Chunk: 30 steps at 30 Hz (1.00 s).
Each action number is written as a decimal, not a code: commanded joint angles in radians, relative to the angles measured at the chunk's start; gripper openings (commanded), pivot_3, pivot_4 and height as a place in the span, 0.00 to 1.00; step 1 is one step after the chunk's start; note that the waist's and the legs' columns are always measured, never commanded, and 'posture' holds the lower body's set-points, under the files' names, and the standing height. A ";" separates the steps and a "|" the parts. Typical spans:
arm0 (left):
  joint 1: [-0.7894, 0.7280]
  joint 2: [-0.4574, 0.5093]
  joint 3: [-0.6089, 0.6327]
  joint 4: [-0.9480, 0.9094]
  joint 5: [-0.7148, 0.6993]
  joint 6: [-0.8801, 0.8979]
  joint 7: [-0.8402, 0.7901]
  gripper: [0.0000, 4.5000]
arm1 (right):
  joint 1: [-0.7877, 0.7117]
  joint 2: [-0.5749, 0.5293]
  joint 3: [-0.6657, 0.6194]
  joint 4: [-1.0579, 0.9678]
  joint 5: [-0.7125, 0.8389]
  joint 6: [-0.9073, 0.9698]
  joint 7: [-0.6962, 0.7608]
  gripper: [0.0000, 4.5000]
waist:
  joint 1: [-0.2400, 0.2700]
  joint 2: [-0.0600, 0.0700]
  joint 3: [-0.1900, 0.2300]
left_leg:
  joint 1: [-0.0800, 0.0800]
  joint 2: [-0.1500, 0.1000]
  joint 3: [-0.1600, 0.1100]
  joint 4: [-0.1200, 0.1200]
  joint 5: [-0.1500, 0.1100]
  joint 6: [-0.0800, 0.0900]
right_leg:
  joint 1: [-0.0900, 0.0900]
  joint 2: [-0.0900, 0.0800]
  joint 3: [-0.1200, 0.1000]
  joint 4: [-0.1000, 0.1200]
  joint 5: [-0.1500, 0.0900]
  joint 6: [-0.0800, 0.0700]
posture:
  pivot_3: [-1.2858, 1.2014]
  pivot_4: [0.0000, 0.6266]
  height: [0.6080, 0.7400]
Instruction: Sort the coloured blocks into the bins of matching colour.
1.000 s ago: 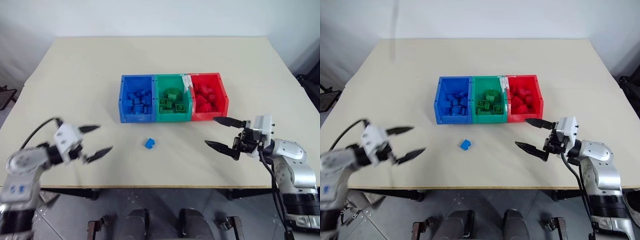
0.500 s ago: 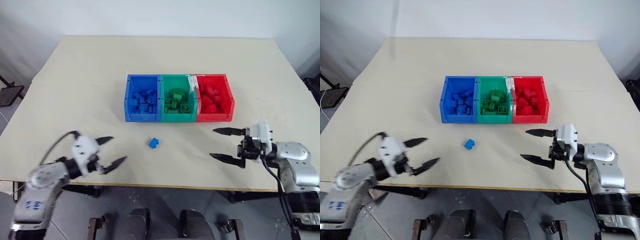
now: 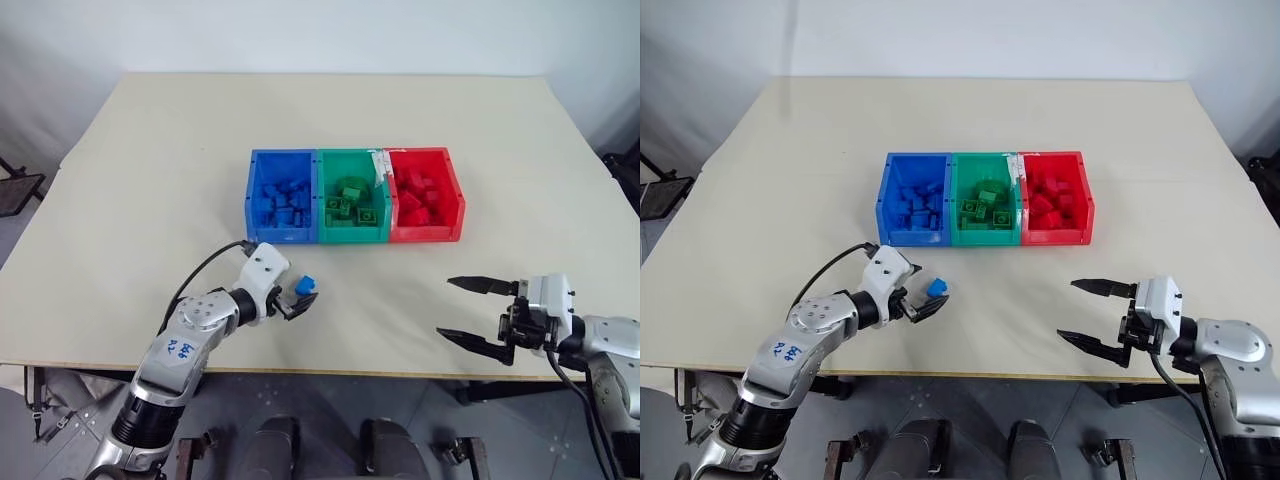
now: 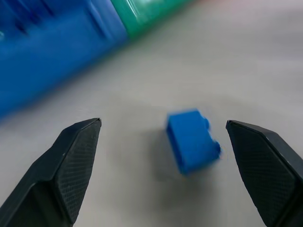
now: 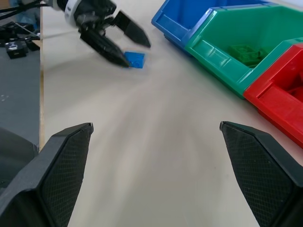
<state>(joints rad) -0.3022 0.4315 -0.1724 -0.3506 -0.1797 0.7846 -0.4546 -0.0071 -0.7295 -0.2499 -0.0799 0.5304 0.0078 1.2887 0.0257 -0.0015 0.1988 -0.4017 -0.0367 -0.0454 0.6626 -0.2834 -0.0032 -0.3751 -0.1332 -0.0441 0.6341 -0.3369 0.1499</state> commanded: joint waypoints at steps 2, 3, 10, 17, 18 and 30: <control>-0.008 0.010 -0.031 -0.007 0.020 0.027 -0.001 0.91 | 0.017 -0.010 -0.038 -0.054 0.023 0.008 -0.033 1.00 | 0.000 0.000 0.000 | 0.000 0.000 0.000 0.000 0.000 0.000 | 0.000 0.000 0.000 0.000 0.000 0.000 | 0.52 0.24 1.00; -0.008 0.011 -0.037 -0.002 0.021 0.026 -0.004 0.87 | 0.019 -0.009 -0.038 -0.057 0.023 0.008 -0.039 1.00 | 0.000 0.000 0.000 | 0.000 0.000 0.000 0.000 0.000 0.000 | 0.000 0.000 0.000 0.000 0.000 0.000 | 0.52 0.24 1.00; 0.008 -0.002 -0.042 0.017 0.027 -0.056 -0.020 0.39 | 0.019 -0.002 -0.028 -0.065 0.024 0.006 -0.061 1.00 | 0.002 0.000 0.000 | 0.000 0.000 0.000 0.000 0.000 0.000 | 0.001 0.000 0.000 -0.001 0.000 0.000 | 0.52 0.24 1.00; 0.014 -0.019 0.060 0.033 -0.005 -0.308 -0.058 0.20 | 0.014 0.056 -0.011 -0.102 0.040 0.021 -0.141 1.00 | 0.001 0.000 0.000 | 0.000 0.000 0.000 0.000 0.000 0.000 | 0.001 0.000 0.000 -0.001 0.000 0.000 | 0.52 0.24 1.00; 0.000 -0.020 0.080 0.044 -0.004 -0.331 -0.052 0.20 | 0.013 0.071 -0.013 -0.114 0.049 0.030 -0.162 1.00 | 0.001 0.000 0.000 | 0.000 0.000 0.000 0.000 0.000 0.000 | 0.001 0.000 0.000 -0.001 0.000 0.000 | 0.52 0.24 1.00; -0.376 -0.037 0.178 0.466 0.013 -0.397 -0.024 0.20 | -0.064 0.188 -0.075 -0.132 0.068 0.036 -0.401 1.00 | 0.002 0.000 0.000 | -0.001 -0.004 0.000 0.000 0.000 0.000 | 0.000 0.001 -0.001 0.003 0.001 0.001 | 0.52 0.24 1.00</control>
<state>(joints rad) -0.6541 0.3928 0.0070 0.1002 -0.1659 0.4169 -0.4563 -0.0727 -0.5391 -0.3010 -0.1979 0.5941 0.0641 0.8929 0.0274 -0.0016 0.1988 -0.4023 -0.0409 -0.0458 0.6625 -0.2830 -0.0034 -0.3752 -0.1324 -0.0450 0.6374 -0.3364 0.1509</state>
